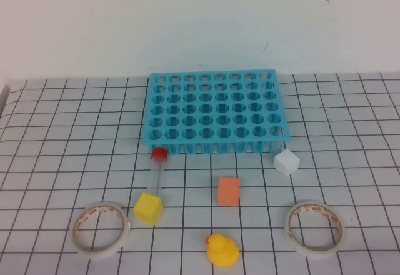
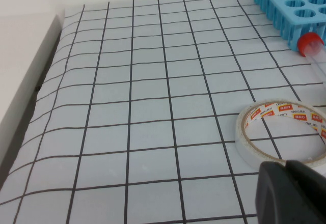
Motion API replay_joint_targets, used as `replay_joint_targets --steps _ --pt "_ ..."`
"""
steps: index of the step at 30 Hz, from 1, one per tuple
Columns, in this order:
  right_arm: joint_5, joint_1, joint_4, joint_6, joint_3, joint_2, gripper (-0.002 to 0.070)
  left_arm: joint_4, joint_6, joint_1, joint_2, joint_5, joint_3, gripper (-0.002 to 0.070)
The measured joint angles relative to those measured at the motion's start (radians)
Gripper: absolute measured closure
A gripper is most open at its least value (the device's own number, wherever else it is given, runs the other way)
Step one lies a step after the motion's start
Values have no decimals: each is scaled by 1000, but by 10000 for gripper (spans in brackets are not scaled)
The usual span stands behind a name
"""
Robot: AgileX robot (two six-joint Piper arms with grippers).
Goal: Place the test tubes
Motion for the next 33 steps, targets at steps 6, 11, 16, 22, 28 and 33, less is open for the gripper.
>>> replay_joint_targets --steps 6,11,16,22,28,33 --pt "0 0 0 0 0 0 678 0 0 0 0 0 0 677" --pt "0 0 0 0 0 0 678 0 0 0 0 0 0 677" --pt "0 0 0 0 0 0 678 0 0 0 0 0 0 676" --pt "0 0 -4 0 0 0 678 29 13 0 0 0 0 676" --pt "0 0 -6 0 0 0 678 100 22 0 0 0 0 676" --pt "0 0 51 0 0 0 678 143 34 0 0 0 0 676"
